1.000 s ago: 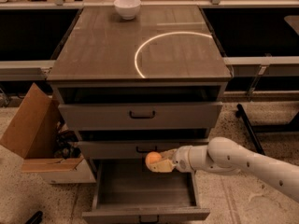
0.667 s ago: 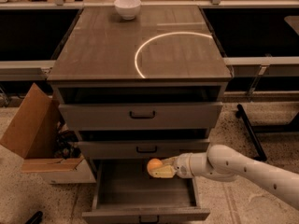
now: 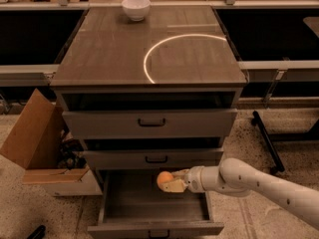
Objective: Place orange into bottom drawer
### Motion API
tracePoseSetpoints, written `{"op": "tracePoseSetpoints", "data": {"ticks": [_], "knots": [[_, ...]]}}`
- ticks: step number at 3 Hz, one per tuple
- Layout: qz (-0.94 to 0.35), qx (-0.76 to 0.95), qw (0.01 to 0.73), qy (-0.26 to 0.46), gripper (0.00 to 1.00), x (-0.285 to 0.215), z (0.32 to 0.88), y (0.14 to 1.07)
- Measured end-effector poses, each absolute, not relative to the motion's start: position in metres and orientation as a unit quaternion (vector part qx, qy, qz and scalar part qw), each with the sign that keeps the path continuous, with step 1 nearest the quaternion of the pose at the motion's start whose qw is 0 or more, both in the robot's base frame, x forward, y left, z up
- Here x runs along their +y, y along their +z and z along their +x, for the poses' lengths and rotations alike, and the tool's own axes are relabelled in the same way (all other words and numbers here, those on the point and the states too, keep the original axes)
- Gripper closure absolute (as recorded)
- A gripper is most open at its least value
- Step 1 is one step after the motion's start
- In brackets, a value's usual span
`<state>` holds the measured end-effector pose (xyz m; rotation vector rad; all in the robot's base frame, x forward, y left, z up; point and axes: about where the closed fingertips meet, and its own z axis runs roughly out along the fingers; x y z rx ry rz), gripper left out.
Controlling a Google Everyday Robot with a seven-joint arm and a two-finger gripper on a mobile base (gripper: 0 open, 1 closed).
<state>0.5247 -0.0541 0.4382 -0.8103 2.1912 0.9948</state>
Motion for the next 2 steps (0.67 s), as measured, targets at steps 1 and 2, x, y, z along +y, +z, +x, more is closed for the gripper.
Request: {"op": "tracePoseSetpoints", "data": {"ticks": [1, 2], "knots": [[-0.316, 0.819, 0.301, 0.374, 1.00, -0.055, 0.537, 0.386], [-0.312, 0.821, 0.295, 0.377, 1.00, -0.056, 0.546, 0.348]]}}
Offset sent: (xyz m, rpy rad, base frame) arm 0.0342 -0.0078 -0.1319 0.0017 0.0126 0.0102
